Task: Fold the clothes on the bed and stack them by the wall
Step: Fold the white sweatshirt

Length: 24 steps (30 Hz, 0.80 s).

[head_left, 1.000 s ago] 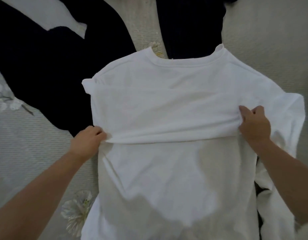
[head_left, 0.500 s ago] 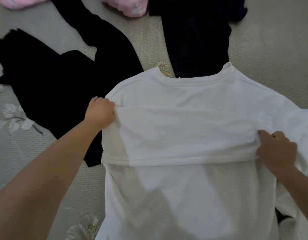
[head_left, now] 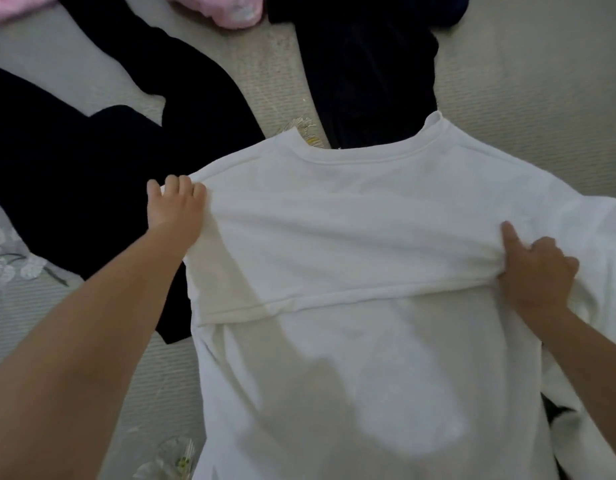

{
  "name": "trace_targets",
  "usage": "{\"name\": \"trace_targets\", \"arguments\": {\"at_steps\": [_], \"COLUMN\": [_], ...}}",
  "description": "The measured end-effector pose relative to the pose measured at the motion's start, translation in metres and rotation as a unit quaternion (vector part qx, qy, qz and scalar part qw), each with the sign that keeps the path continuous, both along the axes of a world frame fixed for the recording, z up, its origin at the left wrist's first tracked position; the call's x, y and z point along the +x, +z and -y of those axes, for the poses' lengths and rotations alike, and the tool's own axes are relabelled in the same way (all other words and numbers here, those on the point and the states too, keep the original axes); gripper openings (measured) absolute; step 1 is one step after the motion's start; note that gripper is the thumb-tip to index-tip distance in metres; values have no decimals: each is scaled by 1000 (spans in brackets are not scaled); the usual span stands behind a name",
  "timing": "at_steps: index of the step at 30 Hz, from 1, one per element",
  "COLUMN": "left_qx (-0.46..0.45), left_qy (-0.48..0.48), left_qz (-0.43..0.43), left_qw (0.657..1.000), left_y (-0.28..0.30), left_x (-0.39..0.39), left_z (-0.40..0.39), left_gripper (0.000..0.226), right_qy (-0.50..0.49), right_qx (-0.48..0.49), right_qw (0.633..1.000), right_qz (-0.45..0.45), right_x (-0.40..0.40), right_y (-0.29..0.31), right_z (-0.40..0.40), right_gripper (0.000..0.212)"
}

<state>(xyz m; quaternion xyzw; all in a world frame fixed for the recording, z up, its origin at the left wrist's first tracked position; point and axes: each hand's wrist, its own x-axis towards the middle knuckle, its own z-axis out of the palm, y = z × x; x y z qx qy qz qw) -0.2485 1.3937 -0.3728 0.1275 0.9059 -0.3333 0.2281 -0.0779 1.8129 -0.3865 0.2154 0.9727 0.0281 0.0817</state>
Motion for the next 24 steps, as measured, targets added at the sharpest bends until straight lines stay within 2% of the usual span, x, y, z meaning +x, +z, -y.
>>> {"name": "trace_targets", "arguments": {"at_steps": [2, 4, 6, 8, 10, 12, 14, 16, 17, 19, 21, 22, 24], "left_qx": [100, 280, 384, 384, 332, 286, 278, 248, 251, 287, 379, 416, 442], "left_qy": [6, -3, -73, -78, -34, -12, 14, 53, 61, 68, -8, -63, -127], "left_qz": [-44, -58, -43, 51, 123, 144, 146, 158, 146, 122, 96, 91, 116], "left_qw": [994, 958, 920, 919, 935, 947, 949, 954, 955, 948, 920, 903, 880], "left_y": [-5, -6, -12, -18, -23, -27, -31, -29, -24, -10, -3, -2, -1], "left_x": [21, 50, 89, 131, 158, 170, 172, 168, 166, 167, 175, 181, 200], "left_z": [-9, -30, -54, -72, -78, -77, -75, -78, -84, -105, -135, -153, -191], "left_gripper": [56, 56, 49, 53, 64, 61, 49, 53, 54, 49, 41, 41, 44], "right_qy": [-33, -47, -1, 89, 123, 111, 117, 112, 92, 36, -64, -118, -219], "right_qx": [-14, -40, -40, -46, -112, -127, -136, -161, -176, -184, -171, -168, -170], "right_qw": [998, 995, 999, 995, 984, 971, 972, 975, 977, 982, 978, 974, 961], "right_qz": [50, 79, 33, -16, 71, 169, 149, 107, 83, -20, -98, -91, -6], "right_x": [6, 11, 15, 20, 27, 39, 42, 40, 43, 67, 110, 134, 181], "right_y": [-5, -6, -6, -4, -2, -7, -10, -3, 3, 15, 22, 23, 21], "right_z": [8, 14, 16, 16, 15, 12, 7, 5, 2, -7, -21, -30, -48], "right_gripper": [50, 48, 45, 43, 53, 56, 50, 46, 45, 42, 36, 36, 42]}}
